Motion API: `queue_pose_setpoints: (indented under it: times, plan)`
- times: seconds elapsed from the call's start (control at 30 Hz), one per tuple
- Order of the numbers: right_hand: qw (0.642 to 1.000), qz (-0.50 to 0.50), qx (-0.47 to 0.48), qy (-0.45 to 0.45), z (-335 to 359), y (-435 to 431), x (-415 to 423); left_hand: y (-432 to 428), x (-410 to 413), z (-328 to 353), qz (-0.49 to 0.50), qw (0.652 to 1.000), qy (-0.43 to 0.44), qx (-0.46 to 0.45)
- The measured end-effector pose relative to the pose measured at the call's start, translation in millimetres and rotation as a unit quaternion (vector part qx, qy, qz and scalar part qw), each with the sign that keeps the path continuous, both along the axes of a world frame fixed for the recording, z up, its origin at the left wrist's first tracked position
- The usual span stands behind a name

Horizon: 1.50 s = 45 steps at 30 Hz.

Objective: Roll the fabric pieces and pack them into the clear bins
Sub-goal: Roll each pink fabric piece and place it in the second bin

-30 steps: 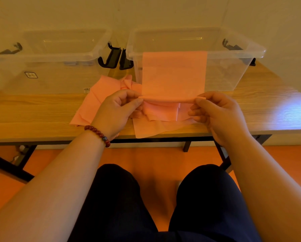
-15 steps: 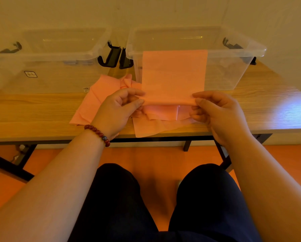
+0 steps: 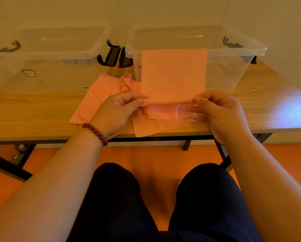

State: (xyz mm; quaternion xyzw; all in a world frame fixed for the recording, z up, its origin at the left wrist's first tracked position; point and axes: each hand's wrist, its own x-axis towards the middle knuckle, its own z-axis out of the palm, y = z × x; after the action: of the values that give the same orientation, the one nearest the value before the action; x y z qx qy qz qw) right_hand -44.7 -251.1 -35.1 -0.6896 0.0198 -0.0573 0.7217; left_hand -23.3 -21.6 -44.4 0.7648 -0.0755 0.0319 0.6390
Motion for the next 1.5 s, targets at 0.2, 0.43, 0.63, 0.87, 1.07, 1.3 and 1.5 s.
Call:
queue_pose_setpoints:
  times: [0.2, 0.43, 0.63, 0.87, 1.07, 1.3, 1.5]
  plan:
    - [1.000, -0.003, -0.007, 0.002, -1.6, -0.7, 2.0, -0.6, 0.3, -0.8, 0.007, 1.000, -0.008, -0.013]
    - [1.000, 0.001, -0.007, -0.003, -1.5, -1.6, 1.4, -1.8, 0.0, -0.7, 0.013, 0.999, -0.004, -0.035]
    - [0.999, 0.011, -0.038, -0.005, -2.3, -1.5, 1.0, 0.8, -0.2, -1.5, -0.002, 0.998, 0.010, -0.056]
    - [0.999, 0.011, -0.036, -0.008, -3.2, -0.9, 1.8, -1.8, 0.0, -2.6, 0.021, 0.999, -0.011, -0.035]
    - [0.999, 0.006, -0.031, -0.007, -2.5, -0.9, 3.5, -2.0, 1.1, -2.6, 0.028, 0.999, -0.011, -0.016]
    - [0.999, 0.037, -0.038, -0.002, 0.1, -1.9, 1.5, -0.7, -1.9, -0.3, -0.007, 1.000, -0.024, -0.008]
    - [0.999, 0.018, -0.043, -0.009, -1.5, -0.3, 2.0, 0.3, 0.6, -2.8, 0.022, 0.999, -0.025, 0.022]
